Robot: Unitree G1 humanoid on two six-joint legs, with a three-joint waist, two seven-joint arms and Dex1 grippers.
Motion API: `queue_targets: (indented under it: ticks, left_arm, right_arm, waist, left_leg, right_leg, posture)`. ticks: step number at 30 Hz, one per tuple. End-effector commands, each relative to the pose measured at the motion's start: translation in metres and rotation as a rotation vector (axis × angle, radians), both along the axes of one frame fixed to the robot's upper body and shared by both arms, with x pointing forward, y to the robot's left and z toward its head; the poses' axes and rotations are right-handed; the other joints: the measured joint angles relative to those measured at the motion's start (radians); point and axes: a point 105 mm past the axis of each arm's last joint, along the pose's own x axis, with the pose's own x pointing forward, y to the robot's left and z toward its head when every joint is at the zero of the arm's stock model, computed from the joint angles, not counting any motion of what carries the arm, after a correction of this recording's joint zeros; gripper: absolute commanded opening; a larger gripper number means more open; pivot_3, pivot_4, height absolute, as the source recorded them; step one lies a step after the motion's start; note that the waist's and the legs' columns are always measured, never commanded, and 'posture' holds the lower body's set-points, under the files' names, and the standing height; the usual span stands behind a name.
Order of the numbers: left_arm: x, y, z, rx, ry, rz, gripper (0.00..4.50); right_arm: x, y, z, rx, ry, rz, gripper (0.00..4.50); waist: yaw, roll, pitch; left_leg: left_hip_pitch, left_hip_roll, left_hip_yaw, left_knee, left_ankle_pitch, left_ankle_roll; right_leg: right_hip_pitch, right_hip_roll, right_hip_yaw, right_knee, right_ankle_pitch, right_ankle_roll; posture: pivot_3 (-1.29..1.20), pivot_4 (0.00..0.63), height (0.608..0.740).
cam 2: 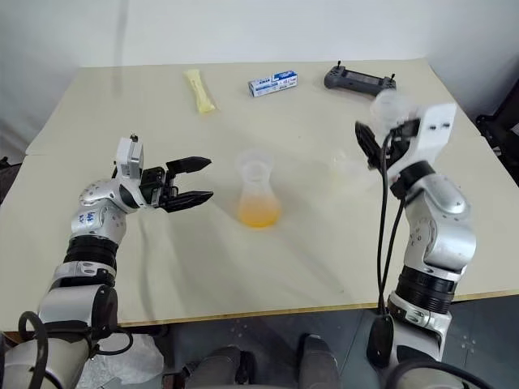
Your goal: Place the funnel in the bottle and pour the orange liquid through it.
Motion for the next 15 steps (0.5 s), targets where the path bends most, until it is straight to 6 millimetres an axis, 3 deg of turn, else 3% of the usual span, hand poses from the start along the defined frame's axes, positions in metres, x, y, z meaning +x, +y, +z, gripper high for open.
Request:
queue_targets:
  ticks: [1,4,9,15]
  left_arm:
    - [-0.002,0.000,0.008,0.015,-0.040,0.002,4.50]
    - [0.001,0.001,0.007,0.027,-0.024,0.035,4.50]
    - [0.001,0.000,0.005,0.045,-0.008,0.056,4.50]
    - [0.005,0.001,0.000,0.085,0.003,0.095,4.50]
  right_arm:
    - [-0.007,-0.005,0.016,-0.015,-0.084,0.001,2.74]
    - [-0.007,-0.004,0.008,-0.019,-0.062,0.012,2.74]
    - [-0.008,-0.001,0.003,-0.026,-0.052,0.028,4.45]
    - [-0.013,-0.001,0.005,-0.077,-0.058,0.035,4.48]
  waist:
    - [-0.002,0.000,0.000]
    - [-0.002,0.000,0.000]
    - [0.000,0.000,0.000]
    - [0.002,0.000,0.000]
  left_leg:
    - [0.000,0.000,0.000,0.000,0.000,0.000]
    - [0.000,0.001,0.000,0.000,0.000,0.000]
    - [0.000,0.001,0.000,0.000,0.000,0.000]
    - [0.000,0.001,0.000,0.000,0.000,0.000]
  right_leg:
    - [0.000,0.000,0.000,0.000,0.000,0.000]
    - [0.000,0.001,0.000,0.000,0.000,0.000]
    - [0.000,0.000,0.000,0.000,0.000,0.000]
    - [0.000,0.000,0.000,0.000,0.000,0.000]
  posture:
    - [0.00,0.150,0.740]
    - [0.00,0.150,0.740]
    - [0.00,0.150,0.740]
    - [0.00,0.150,0.740]
